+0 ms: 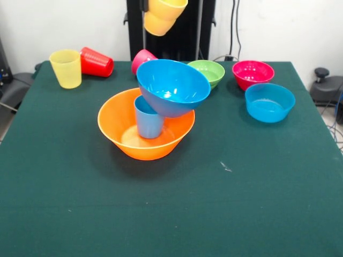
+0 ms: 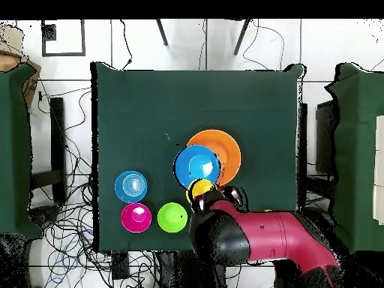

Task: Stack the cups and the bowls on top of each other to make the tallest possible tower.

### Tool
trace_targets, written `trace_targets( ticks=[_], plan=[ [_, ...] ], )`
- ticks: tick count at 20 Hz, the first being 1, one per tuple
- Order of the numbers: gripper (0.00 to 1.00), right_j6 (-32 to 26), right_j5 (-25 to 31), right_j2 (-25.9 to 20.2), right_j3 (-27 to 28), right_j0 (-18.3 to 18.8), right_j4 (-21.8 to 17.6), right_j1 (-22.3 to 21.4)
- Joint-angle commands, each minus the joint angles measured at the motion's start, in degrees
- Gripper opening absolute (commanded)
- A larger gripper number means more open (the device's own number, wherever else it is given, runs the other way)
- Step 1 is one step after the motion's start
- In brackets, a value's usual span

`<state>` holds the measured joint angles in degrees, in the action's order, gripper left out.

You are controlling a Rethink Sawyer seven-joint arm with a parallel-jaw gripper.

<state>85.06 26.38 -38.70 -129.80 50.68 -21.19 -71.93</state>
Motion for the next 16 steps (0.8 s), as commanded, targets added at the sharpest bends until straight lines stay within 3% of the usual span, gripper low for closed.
trace_targets(
  ticks=[1, 5, 16],
  plan=[
    [0.00, 4.77, -3.09, 3.66, 0.35, -1.64, -5.03, 6.05],
    [0.00, 6.29, -3.13, 7.13, 2.57, -3.86, -9.78, 8.37],
    [0.00, 7.61, -4.73, 11.26, 5.84, -7.52, -13.00, 12.76]
  ],
)
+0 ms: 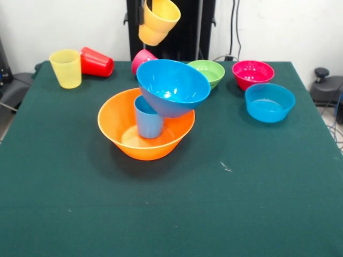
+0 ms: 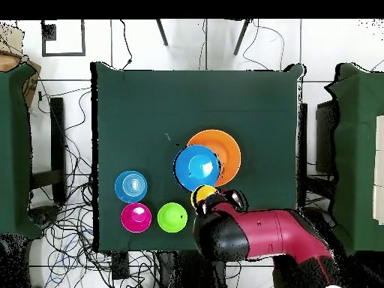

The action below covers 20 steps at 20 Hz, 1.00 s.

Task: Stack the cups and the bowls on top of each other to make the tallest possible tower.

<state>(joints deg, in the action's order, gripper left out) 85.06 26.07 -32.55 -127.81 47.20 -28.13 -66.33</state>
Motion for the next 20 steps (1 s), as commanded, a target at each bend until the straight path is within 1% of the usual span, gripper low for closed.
trace_targets(
  ticks=[1, 2, 4, 5, 9, 14, 20],
  plan=[
    [0.00, 7.54, -4.36, 5.60, 4.22, -4.36, -6.51, 7.48],
    [0.00, 7.75, -3.97, 6.42, 4.48, -5.03, -7.35, 7.50],
    [0.00, 8.06, -3.36, 7.50, 4.79, -5.95, -7.83, 7.14],
    [0.00, 7.75, -3.08, 7.40, 4.54, -5.83, -7.15, 6.64],
    [0.00, 6.54, -3.37, 4.30, 2.26, -4.37, -1.18, 5.21],
    [0.00, 7.90, -7.14, 2.40, 0.26, -4.07, 1.31, 5.29],
    [0.00, 6.50, -9.60, -1.05, -1.77, -1.53, 4.76, 5.68]
  ],
)
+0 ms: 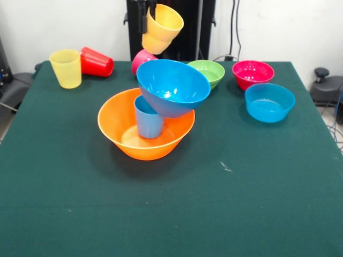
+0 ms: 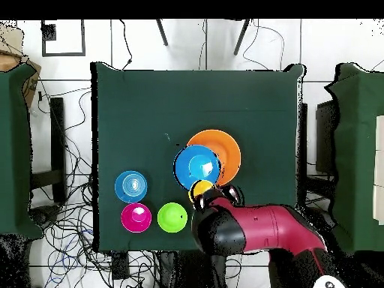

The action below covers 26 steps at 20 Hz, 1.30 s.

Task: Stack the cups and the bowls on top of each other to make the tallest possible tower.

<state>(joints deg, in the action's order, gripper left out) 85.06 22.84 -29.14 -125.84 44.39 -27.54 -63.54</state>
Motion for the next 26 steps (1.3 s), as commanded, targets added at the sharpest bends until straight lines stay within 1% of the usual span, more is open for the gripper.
trace_targets(
  ticks=[1, 5, 9, 15, 19, 23, 26],
  plan=[
    [0.00, 6.28, -6.64, -4.88, -4.02, 1.72, 4.57, 3.07],
    [0.00, 6.11, -7.84, -6.31, -4.56, 2.56, 5.85, 3.80],
    [0.00, 6.02, -8.16, -6.86, -4.19, 2.45, 6.57, 4.10],
    [0.00, 6.66, -10.27, -6.23, -4.34, 2.22, 5.60, 5.65],
    [0.00, 6.79, -10.40, -7.12, -4.43, 2.56, 6.35, 5.62],
    [0.00, 7.17, -12.07, -5.84, -4.59, 1.81, 5.03, 6.33],
    [0.00, 6.97, -12.38, -6.07, -4.65, 2.02, 4.93, 6.11]
  ],
)
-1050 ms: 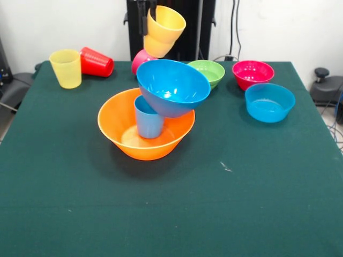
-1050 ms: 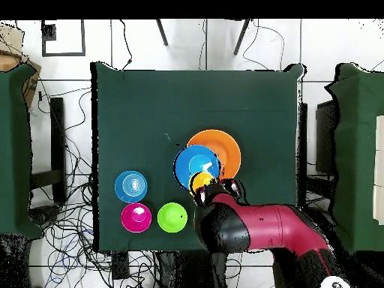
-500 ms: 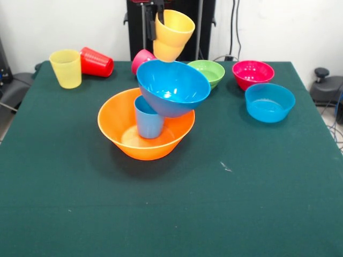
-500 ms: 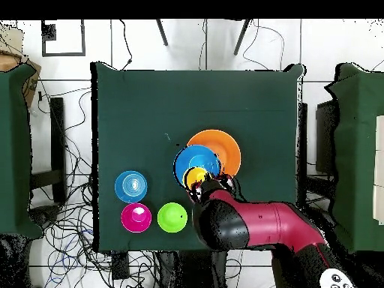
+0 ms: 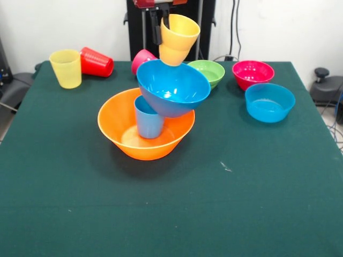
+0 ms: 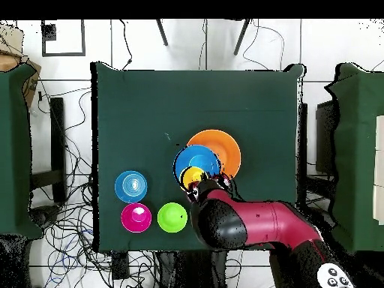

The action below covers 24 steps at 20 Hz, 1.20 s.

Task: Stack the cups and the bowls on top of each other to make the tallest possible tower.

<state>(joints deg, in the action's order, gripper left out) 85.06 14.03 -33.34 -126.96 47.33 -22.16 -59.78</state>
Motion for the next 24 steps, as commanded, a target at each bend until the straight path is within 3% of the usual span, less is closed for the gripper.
trace_targets(
  ticks=[1, 16, 24],
  plan=[
    [0.00, 6.84, -3.56, -1.77, -3.43, -0.94, -0.56, 2.45],
    [0.00, 5.53, -2.53, -0.93, -0.96, -1.60, -0.97, 1.41],
    [0.00, 5.01, -3.95, 1.12, 2.71, -2.87, -3.17, 5.29]
  ],
)
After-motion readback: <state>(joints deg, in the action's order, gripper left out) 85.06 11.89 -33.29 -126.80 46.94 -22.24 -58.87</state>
